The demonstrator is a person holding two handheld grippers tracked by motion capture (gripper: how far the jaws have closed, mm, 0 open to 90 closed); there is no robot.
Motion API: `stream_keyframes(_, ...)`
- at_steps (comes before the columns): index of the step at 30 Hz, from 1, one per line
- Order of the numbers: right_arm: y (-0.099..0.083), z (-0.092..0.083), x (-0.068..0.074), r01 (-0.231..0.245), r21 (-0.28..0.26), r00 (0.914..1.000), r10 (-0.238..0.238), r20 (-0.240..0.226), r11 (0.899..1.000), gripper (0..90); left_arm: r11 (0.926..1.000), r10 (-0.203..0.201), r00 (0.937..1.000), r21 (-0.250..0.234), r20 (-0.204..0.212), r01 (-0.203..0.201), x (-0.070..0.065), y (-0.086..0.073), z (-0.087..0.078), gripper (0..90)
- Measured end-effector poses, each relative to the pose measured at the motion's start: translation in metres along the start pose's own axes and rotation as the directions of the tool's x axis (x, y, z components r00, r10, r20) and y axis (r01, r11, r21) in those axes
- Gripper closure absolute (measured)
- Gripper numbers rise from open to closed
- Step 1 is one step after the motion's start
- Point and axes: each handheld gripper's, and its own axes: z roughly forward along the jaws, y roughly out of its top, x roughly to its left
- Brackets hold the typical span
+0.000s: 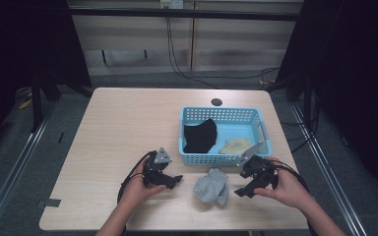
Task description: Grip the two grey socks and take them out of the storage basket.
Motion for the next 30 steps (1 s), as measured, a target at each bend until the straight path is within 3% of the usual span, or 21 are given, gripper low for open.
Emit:
stream_keyframes(12,-0.023,0.012,-0.005,-0.038,-0.051,0.9992,0.038,0.014,0.998,29.7,1.0000,0.000,1.0000,0.001,-0.001,0.000,0.000,0.000,0.000,14.5)
stream_keyframes(30,-0.045,0.034,-0.008,0.011,-0.132,0.9979,-0.002,0.065,0.991,25.7,1.0000,0.000,1.0000,0.001,-0.001,0.000,0.000,0.000,0.000,14.5)
